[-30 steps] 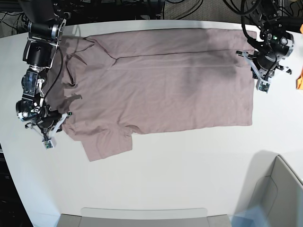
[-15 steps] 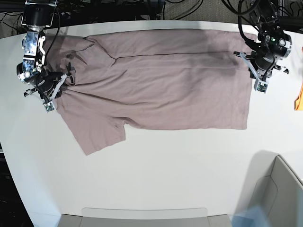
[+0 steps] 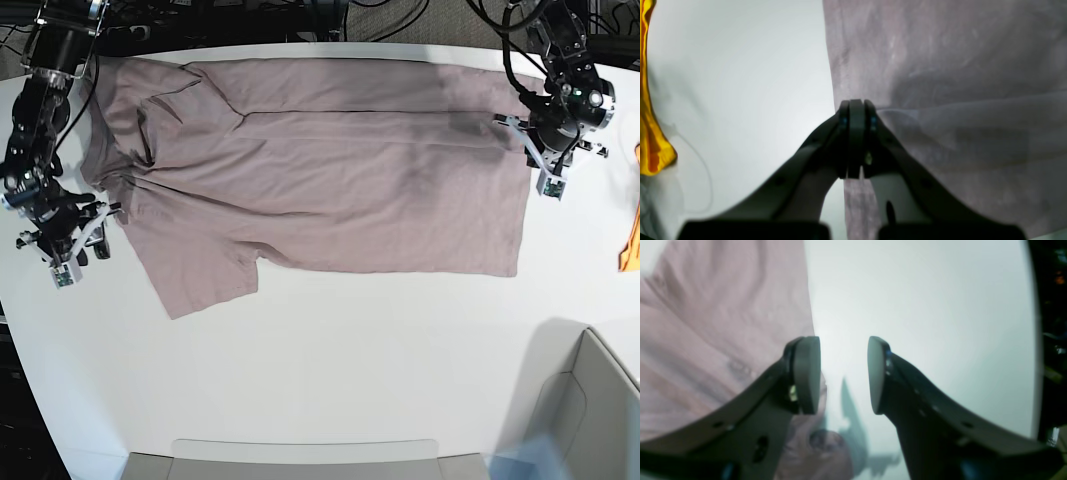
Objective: Fold the T-shirt properly
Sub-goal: 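Move both grippers to the opposite edge of the shirt and grasp it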
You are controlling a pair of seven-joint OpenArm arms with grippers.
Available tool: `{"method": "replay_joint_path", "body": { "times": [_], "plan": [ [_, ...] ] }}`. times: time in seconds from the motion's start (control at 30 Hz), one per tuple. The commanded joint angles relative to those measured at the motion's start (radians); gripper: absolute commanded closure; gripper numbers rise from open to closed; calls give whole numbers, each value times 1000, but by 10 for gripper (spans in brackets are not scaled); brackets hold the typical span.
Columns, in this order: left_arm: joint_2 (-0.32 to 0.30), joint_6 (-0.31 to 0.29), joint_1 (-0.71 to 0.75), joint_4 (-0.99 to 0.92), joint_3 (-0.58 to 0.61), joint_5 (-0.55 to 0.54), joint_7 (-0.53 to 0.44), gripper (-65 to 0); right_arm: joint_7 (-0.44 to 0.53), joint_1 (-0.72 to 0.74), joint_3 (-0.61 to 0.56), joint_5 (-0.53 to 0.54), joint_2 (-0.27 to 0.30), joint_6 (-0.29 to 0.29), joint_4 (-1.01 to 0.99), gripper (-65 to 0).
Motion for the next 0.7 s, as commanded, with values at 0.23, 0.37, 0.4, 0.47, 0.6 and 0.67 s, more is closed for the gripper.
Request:
{"method": "replay_joint_path", "body": {
  "times": [0.23, 0.37, 0.4, 0.47, 0.6, 0.67],
  "plan": [
    [-11, 2, -3, 15, -4, -8, -7, 0, 220, 394, -222, 13, 35, -2, -539, -245],
    [-11, 2, -3, 15, -4, -10, -7, 0, 297, 504, -371, 13, 23, -3, -734, -245],
    [-11, 2, -3, 15, -4, -10, -7, 0, 311, 518, -389, 15, 9, -6, -760, -245],
    [-10, 2, -3, 15, -4, -10, -7, 0, 335, 527, -394, 15, -17, -8, -797, -245],
    [10, 2, -4, 15, -5, -10, -9, 0, 346, 529, -397, 12, -57, -9, -861, -245],
    [10, 2, -6, 15, -4, -10, -9, 0, 349, 527, -397, 12, -69, -13, -897, -245]
  ]
}}
